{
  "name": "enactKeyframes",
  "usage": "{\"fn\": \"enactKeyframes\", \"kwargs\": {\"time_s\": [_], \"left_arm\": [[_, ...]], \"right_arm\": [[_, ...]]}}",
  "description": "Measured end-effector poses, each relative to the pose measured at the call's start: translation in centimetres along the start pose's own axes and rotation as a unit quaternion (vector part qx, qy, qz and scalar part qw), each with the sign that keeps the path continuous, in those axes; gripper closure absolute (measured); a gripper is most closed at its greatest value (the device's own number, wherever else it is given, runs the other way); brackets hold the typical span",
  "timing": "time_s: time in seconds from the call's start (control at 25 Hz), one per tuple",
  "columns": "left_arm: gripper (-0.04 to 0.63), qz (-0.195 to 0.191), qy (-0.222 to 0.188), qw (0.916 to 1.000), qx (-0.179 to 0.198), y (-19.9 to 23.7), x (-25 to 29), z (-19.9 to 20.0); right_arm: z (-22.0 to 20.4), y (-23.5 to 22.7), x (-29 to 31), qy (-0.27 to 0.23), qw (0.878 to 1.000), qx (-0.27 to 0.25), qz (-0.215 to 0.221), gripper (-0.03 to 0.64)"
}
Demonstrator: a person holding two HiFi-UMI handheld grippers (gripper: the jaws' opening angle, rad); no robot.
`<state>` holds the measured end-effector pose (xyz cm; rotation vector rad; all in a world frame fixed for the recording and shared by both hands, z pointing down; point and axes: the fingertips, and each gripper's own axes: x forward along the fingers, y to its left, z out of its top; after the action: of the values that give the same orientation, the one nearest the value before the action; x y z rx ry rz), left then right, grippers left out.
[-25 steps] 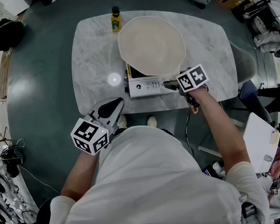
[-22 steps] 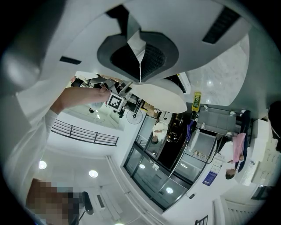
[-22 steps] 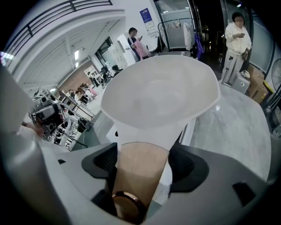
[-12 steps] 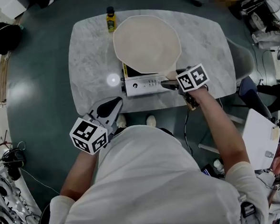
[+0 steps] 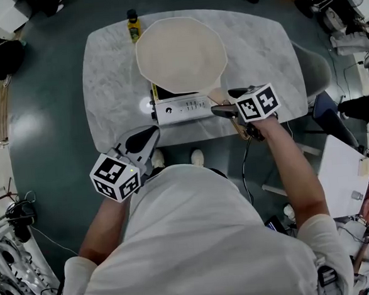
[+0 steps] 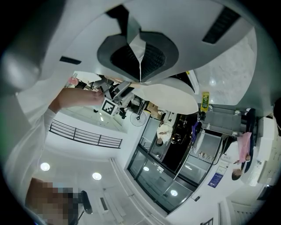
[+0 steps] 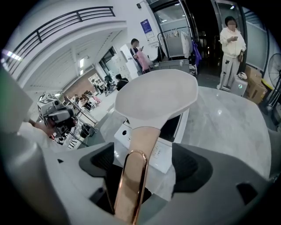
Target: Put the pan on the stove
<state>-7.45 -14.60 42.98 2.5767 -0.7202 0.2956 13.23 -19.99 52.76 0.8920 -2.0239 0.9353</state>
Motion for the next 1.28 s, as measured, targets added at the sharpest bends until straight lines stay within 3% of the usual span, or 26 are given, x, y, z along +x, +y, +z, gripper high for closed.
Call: {"fn": "enactKeyframes", "kwargs": {"time_s": [0.28,0.56,0.72,0.92,1.12,1.28], "left_arm": [[0.577,-0.002,0.005,1.0000,0.007,-1.9,1.9,0.3],[0.576,0.005,0.006,0.9999,0.013,-3.9,4.0,0.6],[0.576,0.017,0.005,0.9997,0.014,-5.4,5.1,0.7],[0.577,0.040,0.003,0.9991,0.012,-7.2,6.5,0.5],[0.577,0.063,0.002,0.9980,0.003,-9.3,7.8,-0.3],[0.577,0.081,0.002,0.9967,0.000,-10.6,8.1,-0.9]], "right_arm": [[-0.8,0.5,-3.3,-0.033,0.999,0.004,0.022,0.200],[-1.2,0.5,-7.6,-0.097,0.995,-0.008,0.036,0.223],[-1.8,-0.2,-10.7,-0.162,0.986,-0.017,0.031,0.290],[-3.5,-1.4,-13.7,-0.245,0.969,0.006,0.038,0.441],[-5.8,-2.3,-14.5,-0.282,0.958,0.004,0.046,0.590],[-6.5,-2.2,-14.3,-0.289,0.956,-0.025,0.051,0.607]]}}
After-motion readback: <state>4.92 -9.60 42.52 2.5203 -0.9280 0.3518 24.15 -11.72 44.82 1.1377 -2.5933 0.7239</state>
